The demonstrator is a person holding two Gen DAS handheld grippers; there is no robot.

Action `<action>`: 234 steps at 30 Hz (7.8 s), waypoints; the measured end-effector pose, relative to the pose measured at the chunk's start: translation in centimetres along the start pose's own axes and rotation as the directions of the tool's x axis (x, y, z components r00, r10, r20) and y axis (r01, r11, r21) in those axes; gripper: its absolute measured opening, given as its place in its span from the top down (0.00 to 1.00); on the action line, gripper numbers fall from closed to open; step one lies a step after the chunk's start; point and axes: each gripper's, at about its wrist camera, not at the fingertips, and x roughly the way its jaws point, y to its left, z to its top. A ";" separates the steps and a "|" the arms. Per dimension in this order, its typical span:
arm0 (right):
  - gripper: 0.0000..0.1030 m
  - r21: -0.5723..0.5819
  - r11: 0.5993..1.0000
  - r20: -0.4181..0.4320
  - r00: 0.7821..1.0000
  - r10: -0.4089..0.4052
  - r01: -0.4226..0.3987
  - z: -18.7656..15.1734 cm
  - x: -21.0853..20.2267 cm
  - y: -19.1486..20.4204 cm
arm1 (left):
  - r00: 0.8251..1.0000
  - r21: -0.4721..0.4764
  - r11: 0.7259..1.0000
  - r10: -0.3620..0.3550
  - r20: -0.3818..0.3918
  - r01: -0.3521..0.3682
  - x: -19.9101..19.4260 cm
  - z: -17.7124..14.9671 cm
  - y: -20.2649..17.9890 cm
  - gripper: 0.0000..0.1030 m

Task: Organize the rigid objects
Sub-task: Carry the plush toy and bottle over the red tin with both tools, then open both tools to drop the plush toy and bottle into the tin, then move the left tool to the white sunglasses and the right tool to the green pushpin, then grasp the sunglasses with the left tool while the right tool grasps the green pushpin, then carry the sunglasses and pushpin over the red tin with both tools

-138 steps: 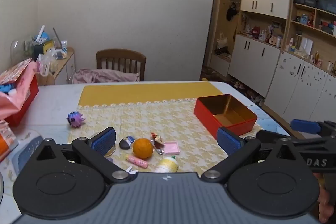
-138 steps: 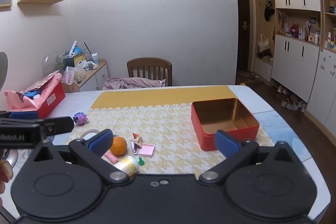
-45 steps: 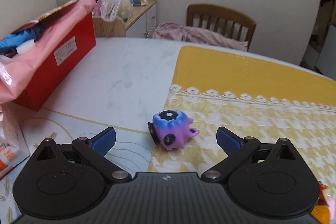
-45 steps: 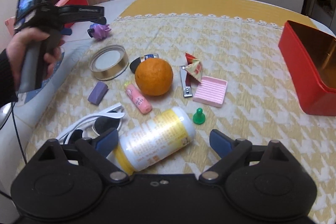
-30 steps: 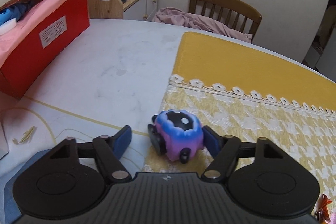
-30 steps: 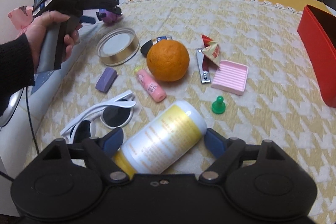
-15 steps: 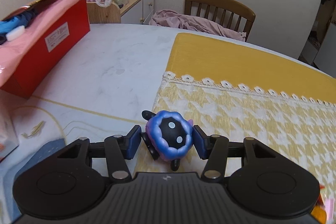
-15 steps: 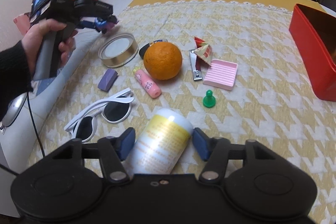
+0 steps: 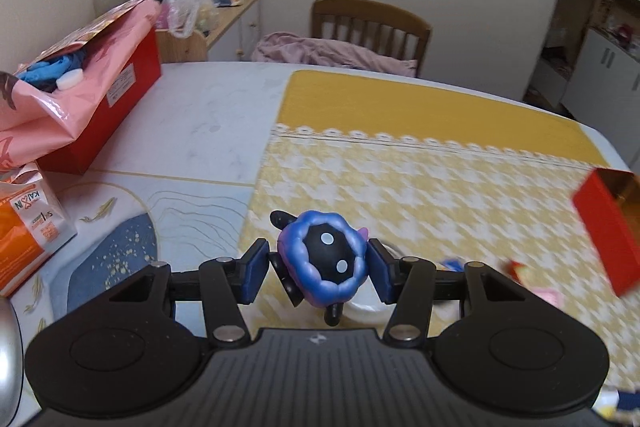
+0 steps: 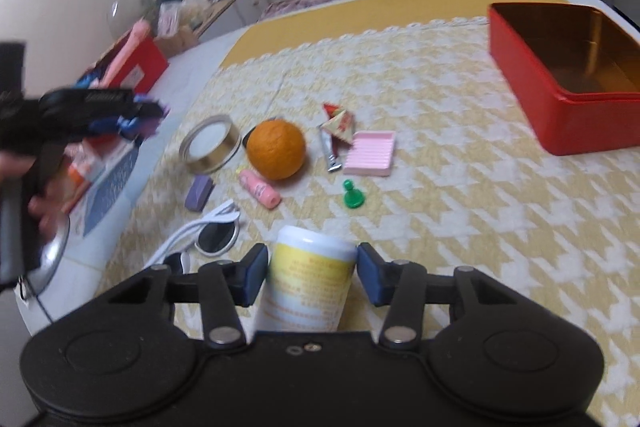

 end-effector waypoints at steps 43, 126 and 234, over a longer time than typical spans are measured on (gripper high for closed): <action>0.57 -0.001 0.988 0.063 0.986 -0.156 0.157 16.3 -6.5 -25.6 | 0.946 0.342 0.884 -0.315 -0.071 0.320 1.5 2.5 -37.6 0.49; 0.00 -0.265 0.964 0.056 0.998 0.025 -0.010 6.9 -7.6 -6.6 | 0.978 0.086 0.974 -0.207 -0.031 0.209 -8.0 -3.8 -10.7 0.23; 0.86 -0.263 0.952 0.125 0.984 -0.128 0.157 10.9 -7.0 -17.7 | 0.938 0.260 0.905 -0.346 -0.004 0.336 -3.9 -0.7 -26.2 0.94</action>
